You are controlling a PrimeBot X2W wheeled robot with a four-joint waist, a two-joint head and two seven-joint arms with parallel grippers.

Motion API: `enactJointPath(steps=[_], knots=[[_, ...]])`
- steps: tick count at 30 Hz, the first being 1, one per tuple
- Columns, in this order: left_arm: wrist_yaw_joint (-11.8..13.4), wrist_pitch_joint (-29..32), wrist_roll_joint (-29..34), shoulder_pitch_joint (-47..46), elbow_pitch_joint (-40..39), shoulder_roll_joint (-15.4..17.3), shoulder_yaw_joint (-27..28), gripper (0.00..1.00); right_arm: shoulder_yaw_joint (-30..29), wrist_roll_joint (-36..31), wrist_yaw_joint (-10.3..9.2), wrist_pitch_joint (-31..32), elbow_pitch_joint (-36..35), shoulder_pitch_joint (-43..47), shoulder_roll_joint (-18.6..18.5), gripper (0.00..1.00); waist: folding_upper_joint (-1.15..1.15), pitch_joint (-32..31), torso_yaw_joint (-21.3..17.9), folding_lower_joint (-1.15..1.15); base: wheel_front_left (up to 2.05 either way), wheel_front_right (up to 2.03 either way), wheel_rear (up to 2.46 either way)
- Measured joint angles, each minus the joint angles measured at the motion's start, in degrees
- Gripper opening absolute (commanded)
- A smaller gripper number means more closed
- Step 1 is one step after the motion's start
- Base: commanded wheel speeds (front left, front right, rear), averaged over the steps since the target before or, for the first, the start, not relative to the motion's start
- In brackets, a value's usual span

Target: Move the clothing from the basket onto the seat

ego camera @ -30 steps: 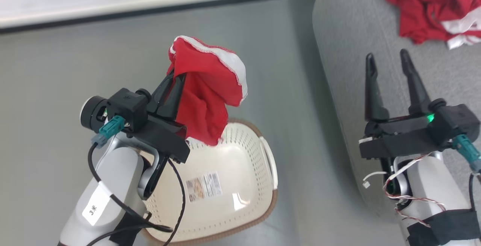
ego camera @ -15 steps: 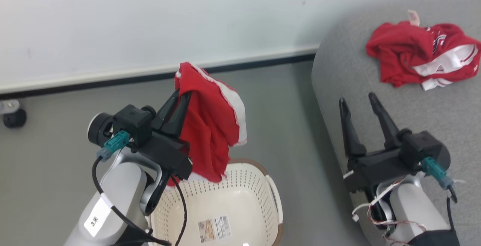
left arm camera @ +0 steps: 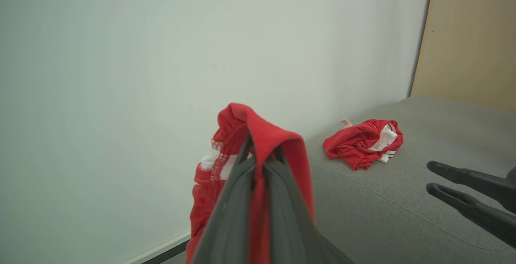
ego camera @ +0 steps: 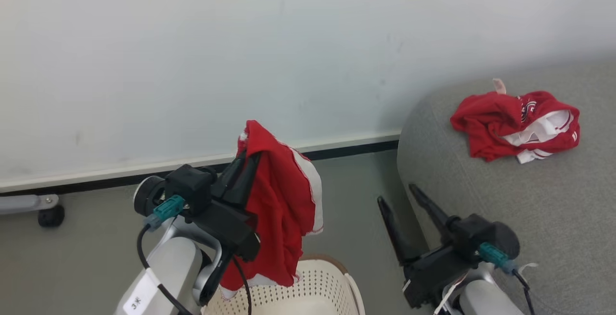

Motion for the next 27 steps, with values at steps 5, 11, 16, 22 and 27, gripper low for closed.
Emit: enactJointPath(steps=[5,11,16,22,27], knots=[[0.0,1.4,0.0,0.2,-1.9,-1.0,-1.0,0.0,5.5,0.0,0.55,0.1,2.6,-0.6,0.3,1.0,0.0,-2.7,0.5,0.0,0.0,0.0,0.0],[0.0,3.2,0.0,0.2,-3.4,-1.5,-1.9,0.0,14.2,0.9,0.56,0.5,5.8,-4.0,0.6,1.0,0.0,-3.7,2.0,0.01,0.0,0.0,0.0],[0.0,4.4,0.0,0.2,-4.5,-1.7,-2.8,0.0,23.7,4.4,0.56,0.4,7.3,-6.9,1.0,1.0,0.01,-3.8,3.2,0.01,0.0,0.0,0.0],[0.0,6.0,0.0,0.2,-6.3,-2.0,-3.7,0.0,28.4,7.5,0.62,0.4,10.8,-10.7,1.0,1.0,0.01,-3.7,4.3,0.01,0.0,0.0,0.0],[0.0,6.8,0.0,0.2,-7.9,-2.1,-3.9,0.0,30.9,9.8,0.62,0.4,14.3,-14.9,1.0,1.0,0.01,-3.6,4.9,0.02,0.0,0.0,0.0]])
